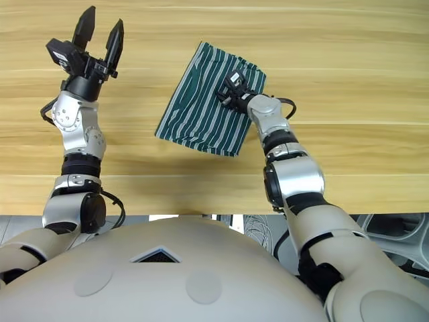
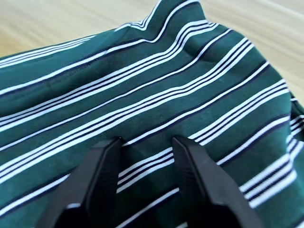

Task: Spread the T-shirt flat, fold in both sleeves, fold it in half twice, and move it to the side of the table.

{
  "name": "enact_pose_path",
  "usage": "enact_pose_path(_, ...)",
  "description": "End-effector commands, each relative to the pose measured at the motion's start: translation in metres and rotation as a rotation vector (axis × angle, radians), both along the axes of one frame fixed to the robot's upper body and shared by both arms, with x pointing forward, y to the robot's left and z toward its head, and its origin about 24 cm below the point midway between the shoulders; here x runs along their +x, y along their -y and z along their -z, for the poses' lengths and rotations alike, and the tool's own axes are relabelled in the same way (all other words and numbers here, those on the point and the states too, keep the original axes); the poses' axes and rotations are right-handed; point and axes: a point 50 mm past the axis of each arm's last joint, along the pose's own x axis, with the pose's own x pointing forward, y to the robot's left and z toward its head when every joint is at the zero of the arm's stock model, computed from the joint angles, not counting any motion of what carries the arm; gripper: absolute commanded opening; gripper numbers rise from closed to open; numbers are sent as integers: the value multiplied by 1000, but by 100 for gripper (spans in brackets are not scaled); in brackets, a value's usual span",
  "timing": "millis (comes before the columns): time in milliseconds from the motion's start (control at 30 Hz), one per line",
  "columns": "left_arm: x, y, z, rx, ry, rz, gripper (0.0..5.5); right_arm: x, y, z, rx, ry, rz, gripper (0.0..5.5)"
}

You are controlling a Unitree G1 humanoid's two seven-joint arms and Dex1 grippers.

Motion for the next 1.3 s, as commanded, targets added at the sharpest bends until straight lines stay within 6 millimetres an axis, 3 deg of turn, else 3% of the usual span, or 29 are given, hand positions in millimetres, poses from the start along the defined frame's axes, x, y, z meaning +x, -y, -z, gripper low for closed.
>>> enact_pose_path(33, -2, -1, -3, 0, 14, -4, 288, -21, -26, 23, -76, -136, -125, 196)
enact_pose_path(200, -2, -1, -3, -2, 10, 3, 288, -41, -59, 30, -78, -145, -386, 196)
enact_pose_path(433, -2, -5, -3, -9, 4, -4, 288, -62, -39, 44, -116, -162, -531, 196)
enact_pose_path(600, -3, -3, -3, 5, 3, 6, 288, -44, -38, 30, -77, -59, -446, 196)
enact_pose_path(700, -5, -9, -6, 65, 18, 24, 288, -24, -38, 2, 113, 46, -394, 196)
enact_pose_path(800, -13, -25, -6, 198, 1, 79, 327, -14, -13, -37, 282, 250, -475, 210)
enact_pose_path(867, -26, -41, -3, 360, -29, 125, 362, -26, 23, -54, 258, 358, -570, 244)
enact_pose_path(967, -52, -64, 4, 626, -66, 205, 414, -52, 77, -50, 53, 341, -663, 302)
enact_pose_path(1067, -78, -84, 22, 1060, -101, 313, 450, -82, 117, -35, -215, 245, -774, 340)
enact_pose_path(1133, -97, -87, 38, 1233, -122, 434, 450, -102, 129, -26, -302, 183, -885, 340)
enact_pose_path(1200, -113, -86, 52, 1300, -139, 540, 450, -113, 132, -19, -333, 132, -975, 340)
enact_pose_path(1300, -122, -81, 65, 1353, -136, 643, 450, -114, 118, -14, -331, 169, -1050, 340)
